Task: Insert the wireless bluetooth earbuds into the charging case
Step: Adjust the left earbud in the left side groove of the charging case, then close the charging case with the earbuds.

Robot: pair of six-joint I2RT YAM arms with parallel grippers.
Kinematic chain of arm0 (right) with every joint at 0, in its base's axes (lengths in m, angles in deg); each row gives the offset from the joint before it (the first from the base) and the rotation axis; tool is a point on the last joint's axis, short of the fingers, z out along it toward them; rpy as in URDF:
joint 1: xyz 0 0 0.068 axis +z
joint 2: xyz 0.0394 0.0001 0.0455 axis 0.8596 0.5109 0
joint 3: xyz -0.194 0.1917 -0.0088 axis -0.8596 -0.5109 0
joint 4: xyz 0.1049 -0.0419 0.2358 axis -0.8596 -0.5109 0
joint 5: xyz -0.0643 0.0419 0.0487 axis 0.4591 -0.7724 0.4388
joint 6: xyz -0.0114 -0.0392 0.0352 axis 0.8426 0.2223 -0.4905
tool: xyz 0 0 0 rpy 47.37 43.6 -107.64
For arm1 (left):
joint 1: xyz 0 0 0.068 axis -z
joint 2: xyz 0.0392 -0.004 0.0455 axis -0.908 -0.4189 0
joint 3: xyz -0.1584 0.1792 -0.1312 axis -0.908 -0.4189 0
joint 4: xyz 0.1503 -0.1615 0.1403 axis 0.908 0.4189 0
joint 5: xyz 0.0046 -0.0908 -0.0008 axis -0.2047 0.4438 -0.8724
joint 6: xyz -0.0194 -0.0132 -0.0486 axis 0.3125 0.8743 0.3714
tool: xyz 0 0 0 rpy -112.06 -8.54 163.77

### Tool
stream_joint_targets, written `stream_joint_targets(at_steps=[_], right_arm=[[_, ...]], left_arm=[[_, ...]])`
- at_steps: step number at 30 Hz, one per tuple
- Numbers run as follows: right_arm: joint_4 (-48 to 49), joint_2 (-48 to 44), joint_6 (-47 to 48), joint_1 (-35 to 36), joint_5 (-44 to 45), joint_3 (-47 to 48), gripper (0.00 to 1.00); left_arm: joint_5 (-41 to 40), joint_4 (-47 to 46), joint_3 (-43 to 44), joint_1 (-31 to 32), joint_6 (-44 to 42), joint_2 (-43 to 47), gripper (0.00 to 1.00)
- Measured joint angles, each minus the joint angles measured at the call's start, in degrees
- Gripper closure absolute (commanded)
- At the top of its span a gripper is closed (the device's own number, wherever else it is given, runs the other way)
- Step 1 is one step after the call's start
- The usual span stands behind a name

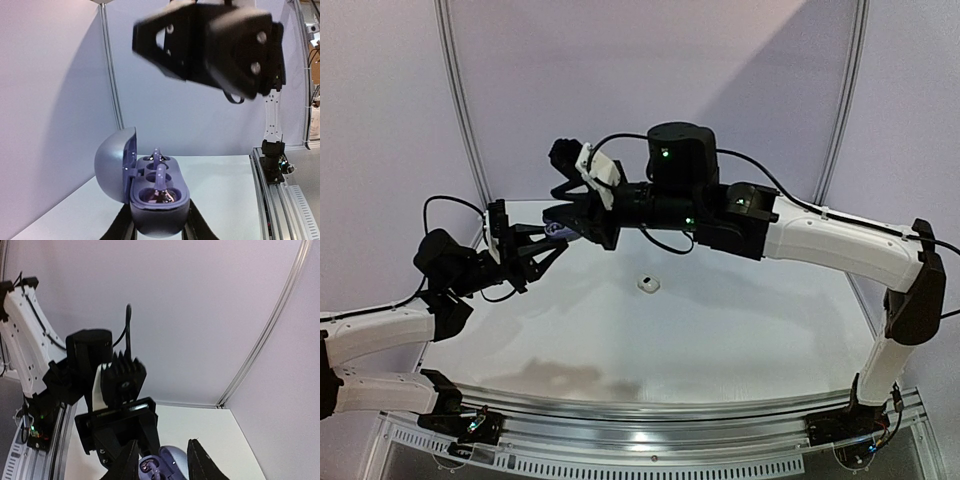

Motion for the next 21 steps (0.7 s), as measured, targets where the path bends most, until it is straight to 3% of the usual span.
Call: stream_joint_targets(at_steps=[4, 9, 13, 21], right_arm=[[1.77, -1.16, -3.41, -0.11, 5.70, 2.86, 0.70], [-7.10, 1.64, -9.84, -2.21, 13.86, 17.09, 0.63], [-13.49, 5.14, -12.26, -3.17, 14.53, 22.80, 0.63], [-25.44, 11.61, -12.96, -3.08, 7.69, 20.70, 0.60]], left_arm=[[0.37, 0.22, 0.00, 0.00, -0.81, 0.00, 1.00], [3.56, 1.38, 0.00, 0.07, -8.15, 0.02, 1.00], [5.20, 3.96, 0.00, 0.11, -21.24, 0.07, 1.00], [3.15, 6.67, 0.00, 0.13, -45.99, 0.07, 1.00]])
